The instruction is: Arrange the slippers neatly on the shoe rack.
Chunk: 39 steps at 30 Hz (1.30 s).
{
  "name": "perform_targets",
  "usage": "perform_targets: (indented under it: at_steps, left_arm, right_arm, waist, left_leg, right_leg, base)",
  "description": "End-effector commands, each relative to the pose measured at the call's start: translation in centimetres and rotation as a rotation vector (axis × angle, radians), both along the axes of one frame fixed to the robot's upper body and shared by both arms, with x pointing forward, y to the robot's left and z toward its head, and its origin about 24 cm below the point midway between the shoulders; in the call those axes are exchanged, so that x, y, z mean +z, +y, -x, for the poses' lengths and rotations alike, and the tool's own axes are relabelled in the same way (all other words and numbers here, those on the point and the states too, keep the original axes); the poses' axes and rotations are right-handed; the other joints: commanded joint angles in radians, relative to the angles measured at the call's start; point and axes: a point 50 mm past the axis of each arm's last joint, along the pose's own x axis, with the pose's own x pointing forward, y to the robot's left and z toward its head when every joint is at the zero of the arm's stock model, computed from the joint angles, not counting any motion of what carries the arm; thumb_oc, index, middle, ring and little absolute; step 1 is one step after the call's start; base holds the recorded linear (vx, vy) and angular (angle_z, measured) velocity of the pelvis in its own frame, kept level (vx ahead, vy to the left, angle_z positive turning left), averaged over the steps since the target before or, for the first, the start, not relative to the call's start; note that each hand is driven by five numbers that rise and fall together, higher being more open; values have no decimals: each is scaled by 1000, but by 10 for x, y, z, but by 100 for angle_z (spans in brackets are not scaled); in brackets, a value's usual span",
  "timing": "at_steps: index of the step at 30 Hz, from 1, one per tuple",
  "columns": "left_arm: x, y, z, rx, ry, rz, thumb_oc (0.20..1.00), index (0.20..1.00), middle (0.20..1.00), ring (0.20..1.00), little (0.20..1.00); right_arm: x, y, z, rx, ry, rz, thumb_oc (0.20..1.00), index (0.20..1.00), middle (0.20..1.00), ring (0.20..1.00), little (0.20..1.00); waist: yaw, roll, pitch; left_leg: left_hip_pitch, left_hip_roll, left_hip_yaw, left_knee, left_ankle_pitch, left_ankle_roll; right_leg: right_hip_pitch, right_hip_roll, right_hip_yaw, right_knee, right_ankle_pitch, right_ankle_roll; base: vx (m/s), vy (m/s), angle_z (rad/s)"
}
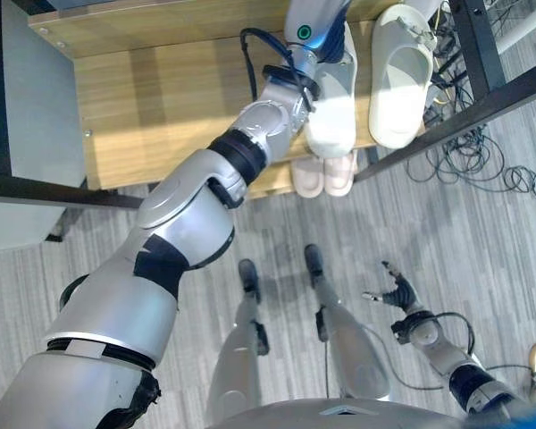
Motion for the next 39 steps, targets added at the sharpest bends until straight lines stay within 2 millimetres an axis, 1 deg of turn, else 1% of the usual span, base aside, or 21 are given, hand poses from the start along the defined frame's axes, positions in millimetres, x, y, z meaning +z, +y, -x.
perform_targets:
  at_steps: [1, 4, 7, 10, 12, 14, 15, 17, 18, 19, 20, 21, 22, 24, 25, 26, 28, 31, 35, 37, 39]
  left_arm:
    - [49, -8, 13, -129, -41, 190, 1000, 1000, 1000, 1000, 1000]
    - [45, -9, 12, -143, -17, 192, 1000, 1000, 1000, 1000, 1000]
    - [27, -4, 5, -151, 81, 223, 1000, 1000, 1000, 1000, 1000]
    - [18, 2, 1, -175, 150, 299, 1000, 1000, 1000, 1000, 1000]
    - [9, 13, -3, -173, 177, 346, 1000, 1000, 1000, 1000, 1000]
    - [4, 18, -3, -169, 181, 345, 1000, 1000, 1000, 1000, 1000]
    - [-5, 23, -4, -167, 199, 356, 1000, 1000, 1000, 1000, 1000]
    - [-14, 31, -4, -178, 217, 407, 1000, 1000, 1000, 1000, 1000]
    - [-14, 31, -4, -178, 217, 407, 1000, 1000, 1000, 1000, 1000]
    - [-15, 36, -3, -196, 216, 447, 1000, 1000, 1000, 1000, 1000]
    - [-15, 48, -1, -224, 209, 505, 1000, 1000, 1000, 1000, 1000]
    - [-16, 50, 1, -230, 205, 514, 1000, 1000, 1000, 1000, 1000]
    - [-23, 57, 1, -226, 214, 523, 1000, 1000, 1000, 1000, 1000]
    - [-41, 55, 1, -251, 286, 574, 1000, 1000, 1000, 1000, 1000]
    - [-55, 49, 1, -274, 344, 585, 1000, 1000, 1000, 1000, 1000]
    - [-55, 49, 1, -274, 345, 586, 1000, 1000, 1000, 1000, 1000]
    - [-79, 32, 5, -339, 450, 624, 1000, 1000, 1000, 1000, 1000]
    - [-88, 22, 7, -371, 498, 623, 1000, 1000, 1000, 1000, 1000]
    - [-90, 11, 10, -414, 525, 601, 1000, 1000, 1000, 1000, 1000]
    - [-89, 2, 16, -520, 580, 643, 1000, 1000, 1000, 1000, 1000]
    - [-89, -1, 22, -634, 629, 690, 1000, 1000, 1000, 1000, 1000]
  right_arm:
    - [7, -21, -5, -74, -21, 25, 1000, 1000, 1000, 1000, 1000]
    - [7, -21, -8, -85, -12, 25, 1000, 1000, 1000, 1000, 1000]
    - [3, -21, -6, -98, 7, 31, 1000, 1000, 1000, 1000, 1000]
    - [-2, -20, 0, -110, 32, 22, 1000, 1000, 1000, 1000, 1000]
    - [-4, -19, 3, -117, 46, 19, 1000, 1000, 1000, 1000, 1000]
    - [-7, -18, 6, -122, 58, 14, 1000, 1000, 1000, 1000, 1000]
    - [-8, -18, 8, -130, 67, 9, 1000, 1000, 1000, 1000, 1000]
    - [-10, -17, 9, -140, 79, 1, 1000, 1000, 1000, 1000, 1000]
    - [-10, -17, 9, -140, 79, 1, 1000, 1000, 1000, 1000, 1000]
    - [-12, -15, 11, -142, 86, -4, 1000, 1000, 1000, 1000, 1000]
    - [-14, -12, 13, -144, 94, -11, 1000, 1000, 1000, 1000, 1000]
    - [-14, -12, 14, -146, 95, -13, 1000, 1000, 1000, 1000, 1000]
    - [-15, -12, 14, -154, 99, -15, 1000, 1000, 1000, 1000, 1000]
    - [-16, -11, 16, -158, 105, -15, 1000, 1000, 1000, 1000, 1000]
    - [-17, -11, 17, -164, 114, -18, 1000, 1000, 1000, 1000, 1000]
    - [-17, -11, 17, -164, 114, -18, 1000, 1000, 1000, 1000, 1000]
    - [-20, -12, 18, -173, 133, -19, 1000, 1000, 1000, 1000, 1000]
    - [-19, -13, 17, -173, 129, -15, 1000, 1000, 1000, 1000, 1000]
    - [-17, -15, 14, -170, 120, -3, 1000, 1000, 1000, 1000, 1000]
    - [-17, -17, 15, -174, 129, 3, 1000, 1000, 1000, 1000, 1000]
    - [-21, -20, 19, -184, 155, 13, 1000, 1000, 1000, 1000, 1000]
  waist:
    - [13, 29, 63]
    - [20, 35, 62]
    - [26, 35, 62]
    - [33, 40, 61]
    - [42, 45, 58]
    - [48, 46, 55]
    - [54, 47, 53]
    - [62, 47, 50]
    - [62, 48, 50]
    - [66, 47, 49]
    - [73, 47, 45]
    - [75, 48, 45]
    - [80, 50, 45]
    - [83, 51, 46]
    - [86, 51, 47]
    - [86, 51, 47]
    - [89, 53, 44]
    - [87, 50, 44]
    - [82, 52, 48]
    - [79, 54, 47]
    - [79, 57, 41]
  left_leg:
    - [-1, 12, -135, 4, -82, -60]
    - [2, 10, -136, 4, -81, -60]
    - [-4, 6, -134, 4, -78, -60]
    - [-3, 4, -135, 4, -76, -59]
    - [4, 3, -138, 4, -74, -60]
    - [8, 2, -141, 4, -75, -60]
    - [11, 2, -144, 4, -76, -61]
    - [16, 1, -148, 4, -75, -61]
    - [16, 1, -148, 4, -75, -61]
    - [19, 1, -150, 4, -75, -62]
    - [22, 0, -152, 4, -75, -62]
    - [24, 0, -152, 4, -75, -62]
    - [26, -1, -153, 4, -75, -62]
    - [27, -1, -153, 4, -74, -62]
    - [29, -1, -153, 4, -74, -62]
    - [29, -1, -153, 4, -74, -62]
    - [33, -3, -153, 4, -73, -62]
    - [32, -4, -154, 4, -73, -63]
    - [32, -3, -151, 4, -71, -63]
    - [31, -3, -148, 4, -70, -63]
    - [27, -4, -146, 4, -72, -63]
  right_leg:
    - [69, -71, -36, 24, -134, 103]
    - [70, -72, -38, 31, -137, 102]
    - [67, -74, -41, 25, -131, 102]
    - [70, -74, -46, 24, -129, 101]
    - [79, -76, -52, 26, -131, 100]
    - [86, -76, -56, 25, -133, 100]
    - [91, -75, -59, 25, -135, 100]
    - [97, -76, -65, 25, -136, 100]
    - [97, -76, -65, 25, -136, 100]
    - [103, -76, -67, 25, -137, 98]
    - [111, -75, -70, 23, -139, 98]
    - [113, -75, -70, 24, -139, 98]
    - [114, -76, -73, 24, -140, 96]
    - [116, -77, -74, 25, -140, 96]
    - [120, -77, -76, 24, -141, 95]
    - [120, -76, -76, 24, -141, 95]
    - [125, -77, -79, 23, -141, 94]
    - [123, -77, -78, 24, -141, 94]
    - [118, -80, -74, 26, -139, 94]
    - [115, -80, -71, 26, -138, 94]
    - [110, -81, -69, 26, -137, 96]
  base:
    - [-30, 4, 1]
    - [-5, 2, 1]
    - [-21, 0, 8]
    - [-6, -2, 1]
    - [0, 0, 0]
    - [1, -8, 3]
    - [3, -14, 9]
    - [0, -8, 10]
    - [-2, -7, 12]
    - [-3, -5, 13]
    - [-4, -5, 7]
    - [0, 0, 0]
    - [0, 0, 0]
    - [-10, 3, 2]
    - [-17, 8, 4]
    - [-9, 6, 4]
    - [0, 0, 0]
    - [0, 0, 0]
    - [0, 0, 0]
    - [0, 0, 0]
    - [0, 0, 0]
